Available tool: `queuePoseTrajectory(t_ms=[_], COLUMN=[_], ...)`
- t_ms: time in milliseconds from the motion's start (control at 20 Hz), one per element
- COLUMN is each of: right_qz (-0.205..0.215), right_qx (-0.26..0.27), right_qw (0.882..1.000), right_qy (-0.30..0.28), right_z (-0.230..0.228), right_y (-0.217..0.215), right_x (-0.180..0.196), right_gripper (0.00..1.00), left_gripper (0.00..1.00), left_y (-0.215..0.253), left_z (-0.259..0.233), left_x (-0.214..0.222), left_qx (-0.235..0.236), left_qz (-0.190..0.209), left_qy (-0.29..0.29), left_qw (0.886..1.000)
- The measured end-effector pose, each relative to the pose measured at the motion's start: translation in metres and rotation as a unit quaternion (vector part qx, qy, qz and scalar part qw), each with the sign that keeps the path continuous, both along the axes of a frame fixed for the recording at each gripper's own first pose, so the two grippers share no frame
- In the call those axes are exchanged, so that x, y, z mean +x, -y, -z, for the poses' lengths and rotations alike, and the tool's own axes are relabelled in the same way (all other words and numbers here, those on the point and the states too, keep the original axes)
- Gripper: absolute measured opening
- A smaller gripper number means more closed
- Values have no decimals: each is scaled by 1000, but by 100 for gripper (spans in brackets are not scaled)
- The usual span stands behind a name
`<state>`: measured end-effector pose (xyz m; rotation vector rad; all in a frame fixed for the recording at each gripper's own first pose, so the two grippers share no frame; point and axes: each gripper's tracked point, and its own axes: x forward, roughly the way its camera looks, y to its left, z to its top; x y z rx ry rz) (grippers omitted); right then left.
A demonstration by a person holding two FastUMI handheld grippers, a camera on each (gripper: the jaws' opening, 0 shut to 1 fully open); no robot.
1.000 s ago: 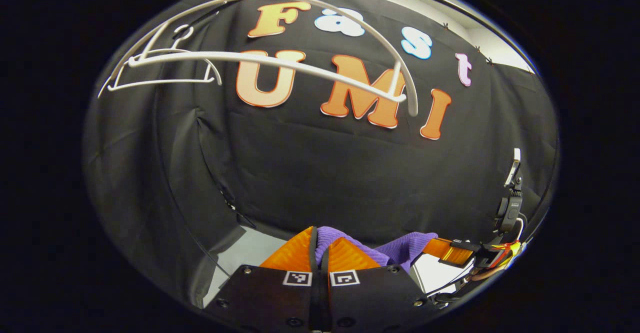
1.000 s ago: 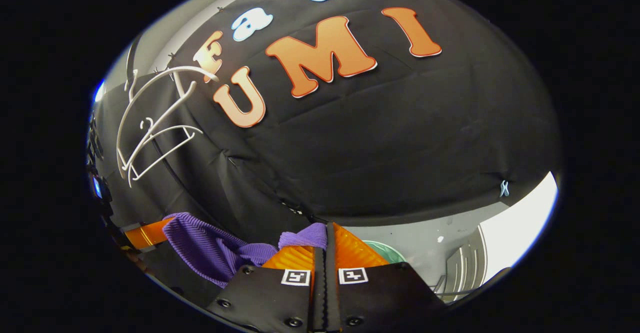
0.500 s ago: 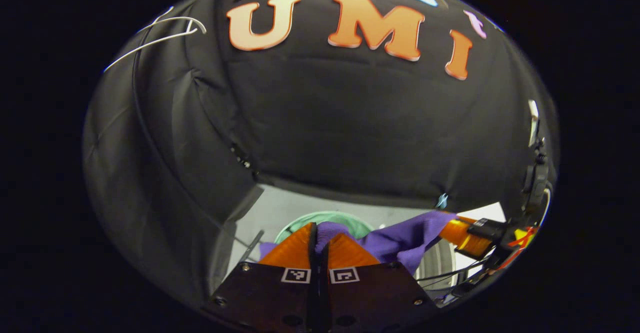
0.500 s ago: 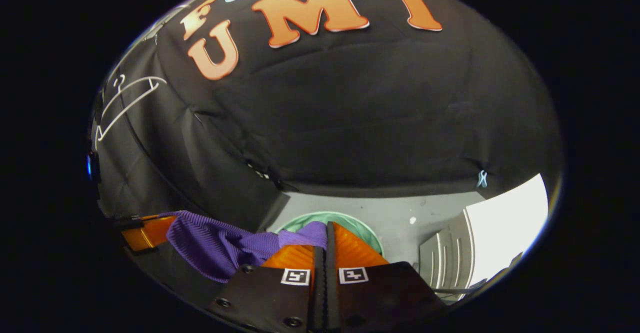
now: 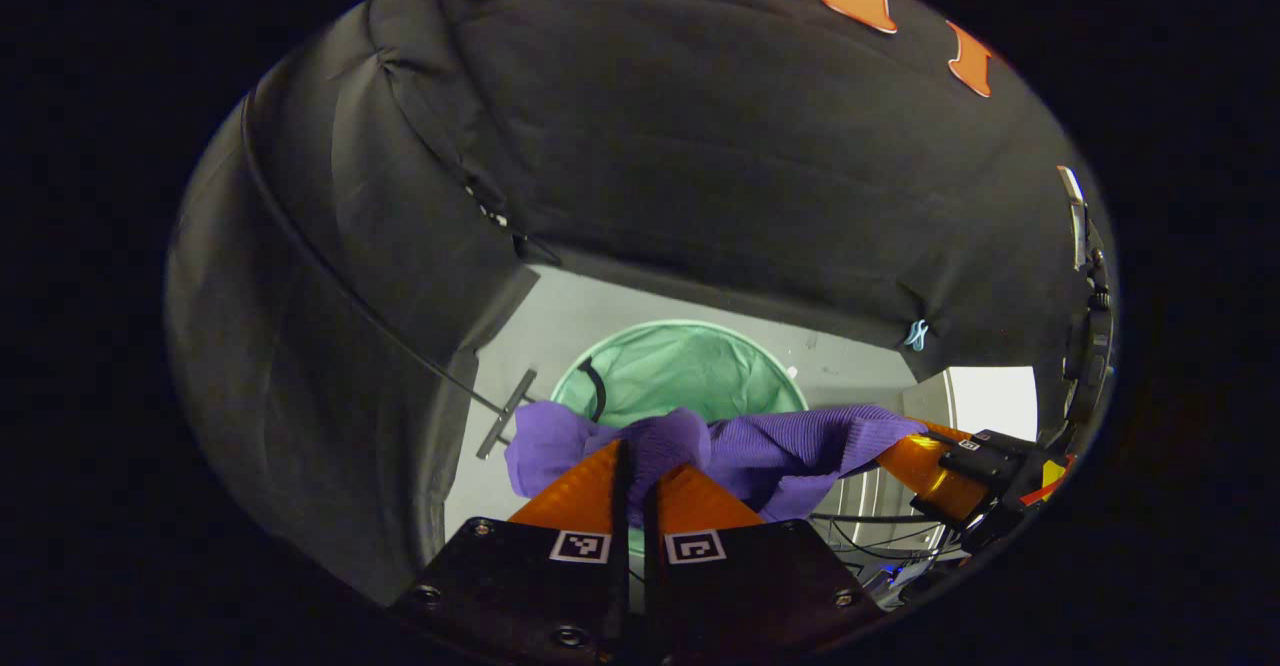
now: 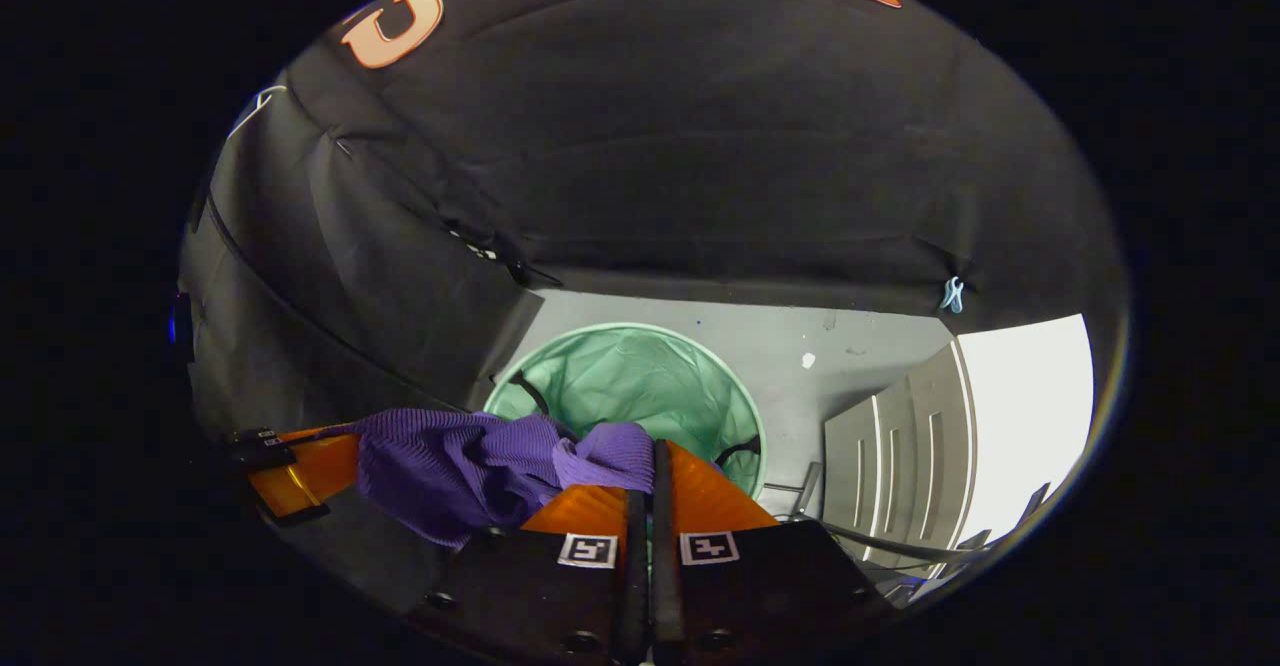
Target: Grasp the clothes on the hanger with both hands and then place them into the laundry hamper below.
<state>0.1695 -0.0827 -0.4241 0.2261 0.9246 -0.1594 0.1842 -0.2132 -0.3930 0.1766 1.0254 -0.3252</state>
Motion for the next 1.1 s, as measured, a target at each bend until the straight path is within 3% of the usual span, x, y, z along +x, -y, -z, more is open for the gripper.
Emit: queuePoseTrajectory(t_ms=[150, 200, 250, 350, 400, 500, 550, 650, 750, 950, 1000, 1050, 1100], right_qz=[-6, -4, -1, 2, 4, 10, 12, 15, 15, 10, 8, 5, 3], right_qx=[-17, -13, -13, -15, -15, -20, -24, -27, -31, -34, -38, -42, -47], right_qw=[1000, 1000, 1000, 1000, 1000, 1000, 1000, 999, 999, 998, 997, 996, 996], right_qy=[-14, -11, -8, -7, -2, 6, 9, 17, 28, 56, 65, 73, 82], right_z=[8, 7, 7, 2, -4, -10, -11, -20, -31, -60, -69, -77, -86], right_y=[2, 1, 4, 6, 6, 10, 12, 8, 8, -1, -2, -4, -7], right_x=[0, 3, 2, 2, 3, -1, -7, -11, -17, -29, -32, -37, -43], right_gripper=[16, 29, 14, 25, 37, 63, 72, 96, 90, 90, 99, 99, 90], left_gripper=[17, 33, 49, 80, 96, 97, 93, 97, 98, 98, 98, 98, 98], left_y=[-9, -13, -13, -17, -17, -18, -18, -21, -22, -27, -30, -31, -32], left_z=[17, 19, 21, 18, 16, 12, 10, 3, -3, -23, -28, -31, -35], left_x=[-20, -27, -34, -36, -35, -27, -28, -29, -31, -34, -35, -37, -40], left_qx=[5, 7, 6, 4, 2, 0, -3, -4, -9, -33, -36, -39, -42], left_qz=[2, 2, 2, -4, -8, -12, -11, -11, -12, -21, -21, -21, -21], left_qy=[-32, -43, -50, -54, -52, -45, -43, -32, -20, 12, 20, 30, 37], left_qw=[999, 999, 999, 998, 999, 999, 999, 999, 1000, 999, 999, 999, 998])
